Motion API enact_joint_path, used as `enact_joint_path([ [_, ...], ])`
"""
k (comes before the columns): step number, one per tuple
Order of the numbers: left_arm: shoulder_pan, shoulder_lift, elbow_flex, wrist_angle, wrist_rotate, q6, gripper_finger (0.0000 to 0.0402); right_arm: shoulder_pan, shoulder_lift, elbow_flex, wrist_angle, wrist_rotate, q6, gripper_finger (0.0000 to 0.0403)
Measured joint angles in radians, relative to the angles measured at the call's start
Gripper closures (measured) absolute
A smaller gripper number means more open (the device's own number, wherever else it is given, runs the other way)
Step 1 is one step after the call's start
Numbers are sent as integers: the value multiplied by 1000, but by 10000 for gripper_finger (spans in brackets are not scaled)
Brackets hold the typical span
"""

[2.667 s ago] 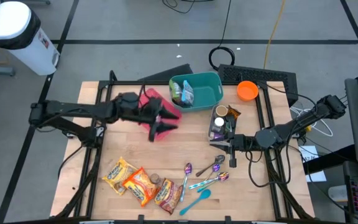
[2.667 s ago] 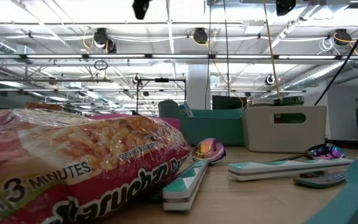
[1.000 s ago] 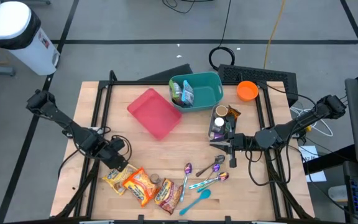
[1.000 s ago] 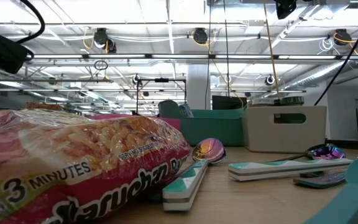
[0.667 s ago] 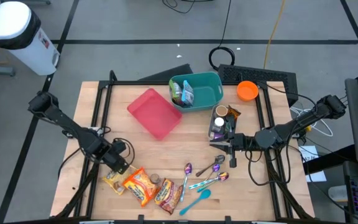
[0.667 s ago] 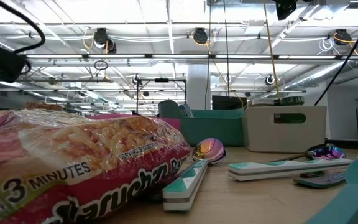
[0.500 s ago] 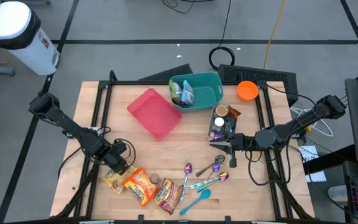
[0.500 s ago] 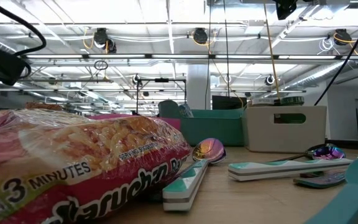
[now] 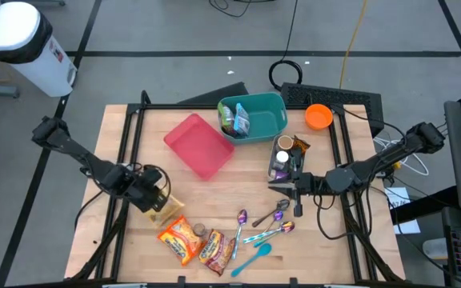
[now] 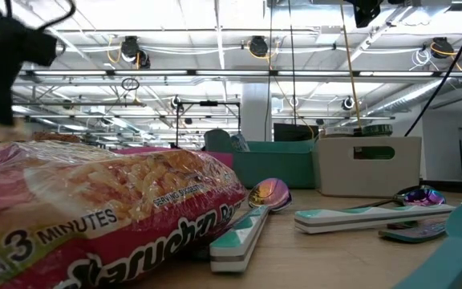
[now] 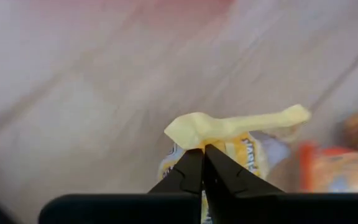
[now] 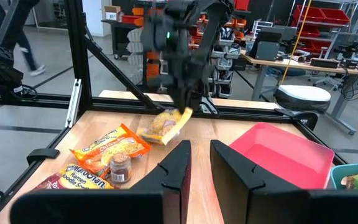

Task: Pick & Place Food Item
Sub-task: Put the yellow noodle pack into the green bin

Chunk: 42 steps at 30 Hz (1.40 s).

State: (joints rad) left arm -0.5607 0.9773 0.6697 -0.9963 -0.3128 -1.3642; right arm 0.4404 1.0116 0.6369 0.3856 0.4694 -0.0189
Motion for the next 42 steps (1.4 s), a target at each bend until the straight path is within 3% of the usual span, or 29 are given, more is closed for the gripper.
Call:
enact_joint_path([
  [6, 7, -25, 137, 54, -214, 223, 395, 0, 2, 0, 4, 0, 0, 353],
  [11, 6, -25, 199, 304, -346, 539, 396, 0, 2, 0, 7, 0, 0, 353],
  [19, 42, 18, 200, 879, -369, 1111, 396, -3, 26, 0, 36, 5, 11, 353],
  [25, 116, 130, 200, 1201, -369, 1387, 396, -30, 120, 0, 159, 26, -16, 353],
  [33, 278, 269, 200, 1350, -307, 1410, 396, -76, 253, 0, 248, 25, -97, 339],
  [39, 355, 306, 200, 1342, -171, 1343, 396, -103, 341, 0, 382, 24, -101, 247],
  [42, 374, 319, 200, 1341, -150, 1327, 399, -108, 367, 0, 465, 21, -101, 197],
])
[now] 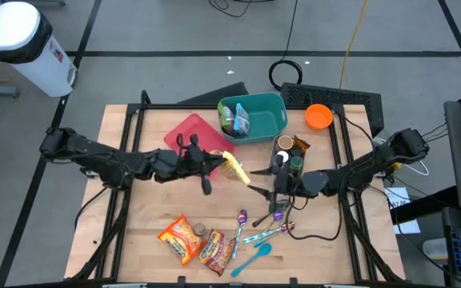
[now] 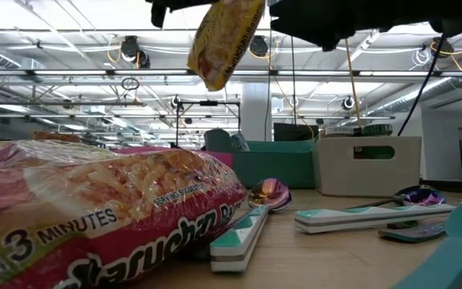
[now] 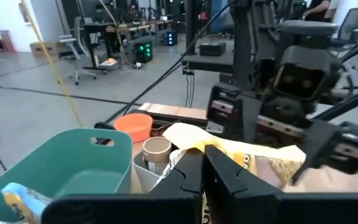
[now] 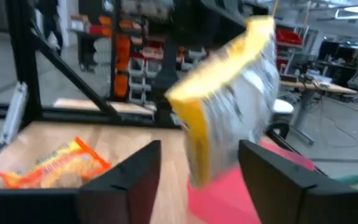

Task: Pick & Place Food Item
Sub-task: Put the yellow noodle pack into the green bin

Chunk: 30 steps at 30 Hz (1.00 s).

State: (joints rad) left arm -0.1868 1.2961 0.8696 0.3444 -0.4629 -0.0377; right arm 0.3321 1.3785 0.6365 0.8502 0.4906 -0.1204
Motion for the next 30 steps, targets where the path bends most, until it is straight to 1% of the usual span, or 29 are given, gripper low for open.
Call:
enact_joint_path([
  [2, 10, 10, 0, -1, 0, -16, 397, 0, 12, 0, 44, -27, 1, 174],
  [5, 21, 19, 0, 4, 16, -31, 395, -1, 33, 0, 89, -49, 4, 157],
  [8, 26, 24, 0, 6, 21, -37, 399, -2, 59, 0, 130, -44, 3, 157],
  [11, 31, 32, 0, 16, 21, -49, 395, -11, 87, 0, 189, -37, 3, 169],
  [13, 30, 34, 0, 9, 21, -50, 396, -11, 97, 0, 201, -15, 3, 184],
  [17, 30, 33, 0, 14, 21, -50, 396, -13, 97, 0, 217, -12, 3, 225],
  [20, 30, 33, 0, 12, 21, -50, 393, -13, 98, 0, 208, -12, 3, 264],
  [23, 30, 33, 0, 13, 21, -50, 398, -13, 98, 0, 199, -13, 3, 305],
  [26, 30, 33, 0, 13, 21, -54, 393, -13, 98, 0, 195, -14, 3, 344],
  [30, 30, 33, 0, 12, 21, -54, 397, -13, 98, 0, 195, -15, 2, 391],
])
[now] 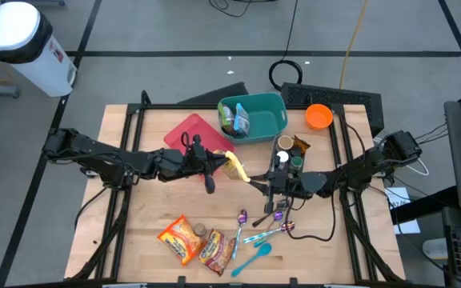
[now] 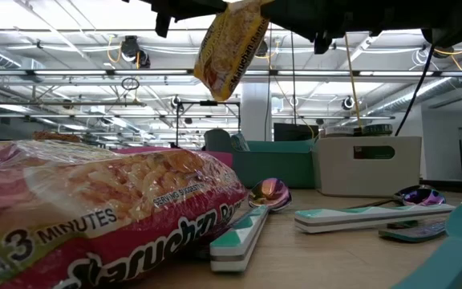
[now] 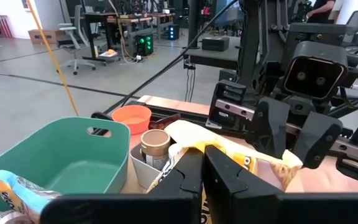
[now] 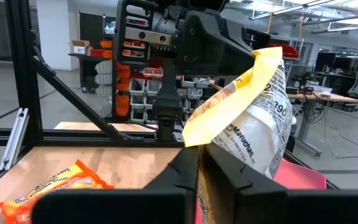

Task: Pick & Place Food Item
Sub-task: Put the yellow noodle pack into the green bin

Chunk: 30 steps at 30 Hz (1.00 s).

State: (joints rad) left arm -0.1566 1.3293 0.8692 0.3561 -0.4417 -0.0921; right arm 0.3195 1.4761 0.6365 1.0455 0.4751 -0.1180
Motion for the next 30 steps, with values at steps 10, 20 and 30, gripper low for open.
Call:
enact_joint_path([
  [10, -6, 0, 0, -59, -3, -12, 344, 0, 0, 0, -1, -5, -3, 402],
  [20, -51, -178, -1, -229, -13, 14, 218, 9, -56, 0, -22, -5, -53, 403],
  [30, -63, -245, 0, -347, -13, -33, 184, -91, -214, 0, -67, -2, -80, 403],
])
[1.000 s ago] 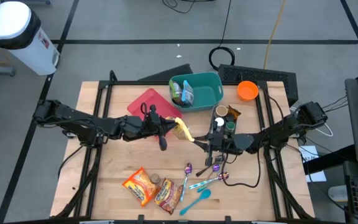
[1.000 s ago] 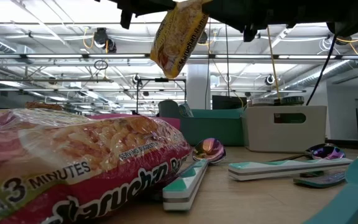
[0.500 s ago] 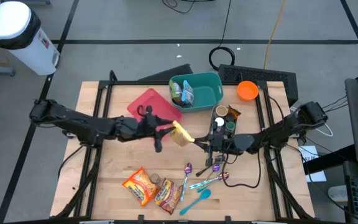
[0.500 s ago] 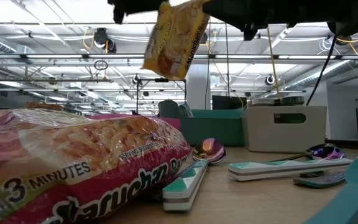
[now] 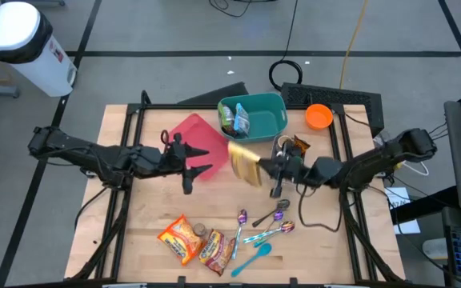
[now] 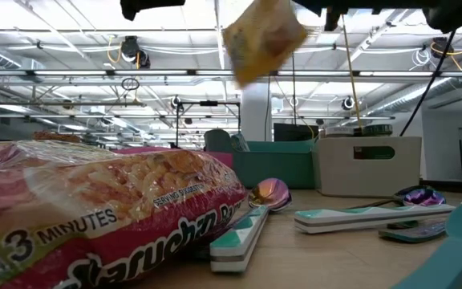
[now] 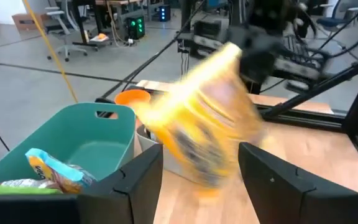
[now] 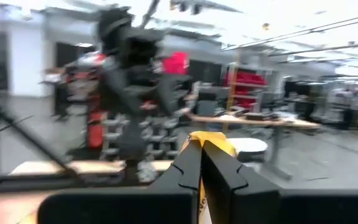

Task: Pick & Place Food Item
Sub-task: Put the yellow noodle pack into the green bin

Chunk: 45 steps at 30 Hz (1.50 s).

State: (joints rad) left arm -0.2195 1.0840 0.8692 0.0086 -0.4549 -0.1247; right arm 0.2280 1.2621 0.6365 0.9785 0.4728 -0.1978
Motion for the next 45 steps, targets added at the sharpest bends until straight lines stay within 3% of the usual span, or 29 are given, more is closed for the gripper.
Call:
enact_joint_path([
  [7, 12, 9, 0, -3, 1, 37, 183, -235, -31, 1, -57, 2, -1, 403],
  [13, 12, 9, 0, -7, 1, 44, 183, -482, 20, 1, -82, -4, 37, 403],
  [19, 12, 9, 0, -5, 1, 72, 183, -649, 159, 1, -35, -154, 128, 403],
  [27, 20, 9, 0, -6, 1, 73, 183, -655, 399, 1, 149, -147, 129, 403],
  [34, 44, 9, 0, -6, 1, 76, 183, -619, 471, 1, 230, -117, 123, 403],
  [40, 74, 9, 0, -6, 1, 75, 183, -620, 472, 1, 229, -301, 35, 403],
  [45, 87, 9, 0, -6, 2, 61, 183, -620, 470, 1, 212, -330, -3, 403],
])
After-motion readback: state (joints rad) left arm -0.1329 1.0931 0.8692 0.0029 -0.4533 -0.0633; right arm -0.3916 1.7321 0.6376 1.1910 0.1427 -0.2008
